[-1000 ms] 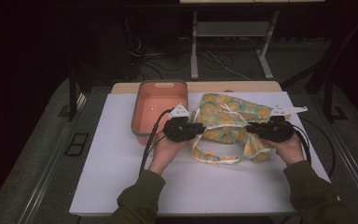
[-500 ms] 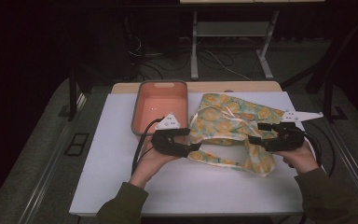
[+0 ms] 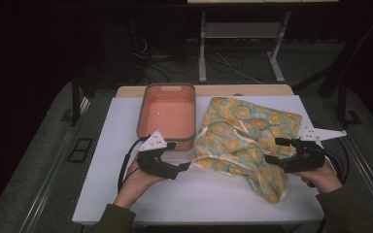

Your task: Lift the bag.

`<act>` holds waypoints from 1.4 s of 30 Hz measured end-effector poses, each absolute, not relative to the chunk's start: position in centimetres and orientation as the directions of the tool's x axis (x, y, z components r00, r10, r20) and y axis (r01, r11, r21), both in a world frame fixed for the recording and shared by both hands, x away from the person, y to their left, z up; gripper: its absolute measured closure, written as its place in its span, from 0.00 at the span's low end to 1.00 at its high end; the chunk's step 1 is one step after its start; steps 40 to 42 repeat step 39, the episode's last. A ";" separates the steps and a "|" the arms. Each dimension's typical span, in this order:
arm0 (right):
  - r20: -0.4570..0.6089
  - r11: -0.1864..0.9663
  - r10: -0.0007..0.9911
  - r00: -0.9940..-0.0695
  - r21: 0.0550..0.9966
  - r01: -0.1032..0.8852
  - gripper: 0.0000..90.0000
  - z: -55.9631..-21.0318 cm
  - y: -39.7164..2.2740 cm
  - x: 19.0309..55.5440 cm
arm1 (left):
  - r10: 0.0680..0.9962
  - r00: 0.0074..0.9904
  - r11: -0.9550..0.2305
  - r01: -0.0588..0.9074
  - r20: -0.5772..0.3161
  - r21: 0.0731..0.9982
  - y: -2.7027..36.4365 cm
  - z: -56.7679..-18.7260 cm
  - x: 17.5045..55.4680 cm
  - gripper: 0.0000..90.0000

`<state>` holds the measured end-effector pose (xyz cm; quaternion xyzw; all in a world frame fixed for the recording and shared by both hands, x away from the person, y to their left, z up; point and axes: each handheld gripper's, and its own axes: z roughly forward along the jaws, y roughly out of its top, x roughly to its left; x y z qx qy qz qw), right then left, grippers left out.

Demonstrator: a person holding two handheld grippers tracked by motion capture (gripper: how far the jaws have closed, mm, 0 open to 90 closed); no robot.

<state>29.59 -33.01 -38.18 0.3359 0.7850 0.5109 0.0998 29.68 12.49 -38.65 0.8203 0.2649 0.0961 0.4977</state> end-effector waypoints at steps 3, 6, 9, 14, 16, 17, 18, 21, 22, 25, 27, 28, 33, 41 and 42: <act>0.175 0.262 0.635 -0.752 0.868 0.422 0.13 -38.9 -33.6 28.9 | 0.544 0.831 -0.352 0.349 -0.114 0.869 13.9 -39.2 29.2 0.09; 0.169 0.260 0.641 -0.749 0.870 0.419 0.13 -39.9 -34.1 28.2 | 0.557 0.822 -0.345 0.361 -0.121 0.866 15.2 -39.8 28.8 0.06; 0.185 0.243 0.642 -0.744 0.871 0.426 0.13 -40.7 -34.6 27.6 | 0.567 0.814 -0.346 0.373 -0.125 0.861 16.3 -40.4 28.4 0.04; 0.176 0.241 0.646 -0.743 0.876 0.417 0.13 -41.9 -34.9 26.9 | 0.583 0.802 -0.341 0.389 -0.132 0.856 17.6 -41.7 28.0 0.00; 0.170 0.243 0.651 -0.740 0.876 0.416 0.13 -42.3 -34.9 26.7 | 0.591 0.798 -0.352 0.390 -0.121 0.851 17.8 -42.1 27.9 0.00; 0.173 0.242 0.651 -0.739 0.875 0.418 0.13 -42.5 -34.9 26.7 | 0.593 0.796 -0.354 0.391 -0.120 0.849 17.9 -42.2 27.8 0.00; 0.178 0.243 0.650 -0.739 0.873 0.423 0.13 -42.6 -34.9 26.7 | 0.594 0.796 -0.356 0.390 -0.116 0.849 17.9 -42.4 27.8 0.00; 0.176 0.259 0.643 -0.745 0.865 0.429 0.12 -42.9 -34.8 26.7 | 0.596 0.794 -0.350 0.388 -0.117 0.852 17.9 -42.7 27.5 0.00; 0.170 0.269 0.642 -0.748 0.863 0.427 0.12 -43.0 -34.7 26.7 | 0.598 0.793 -0.357 0.389 -0.112 0.849 17.8 -42.8 27.5 0.00; 0.167 0.282 0.638 -0.751 0.858 0.430 0.12 -43.1 -34.6 26.6 | 0.595 0.798 -0.379 0.385 -0.098 0.842 17.5 -43.0 27.3 0.00; 0.169 0.282 0.638 -0.751 0.857 0.432 0.12 -43.1 -34.6 26.7 | 0.593 0.800 -0.393 0.389 -0.094 0.833 17.3 -43.2 27.4 0.00; 0.169 0.282 0.637 -0.752 0.857 0.431 0.12 -43.1 -34.6 26.7 | 0.591 0.801 -0.391 0.394 -0.101 0.831 17.3 -43.3 27.4 0.00; 0.171 0.279 0.637 -0.751 0.858 0.432 0.12 -43.1 -34.6 26.7 | 0.590 0.800 -0.385 0.399 -0.110 0.832 17.3 -43.2 27.4 0.00; 0.174 0.276 0.637 -0.751 0.858 0.432 0.12 -43.1 -34.6 26.7 | 0.590 0.798 -0.374 0.401 -0.119 0.836 17.4 -43.2 27.4 0.00; 0.174 0.276 0.637 -0.751 0.858 0.432 0.12 -43.1 -34.6 26.7 | 0.590 0.798 -0.374 0.401 -0.119 0.836 17.4 -43.2 27.4 0.00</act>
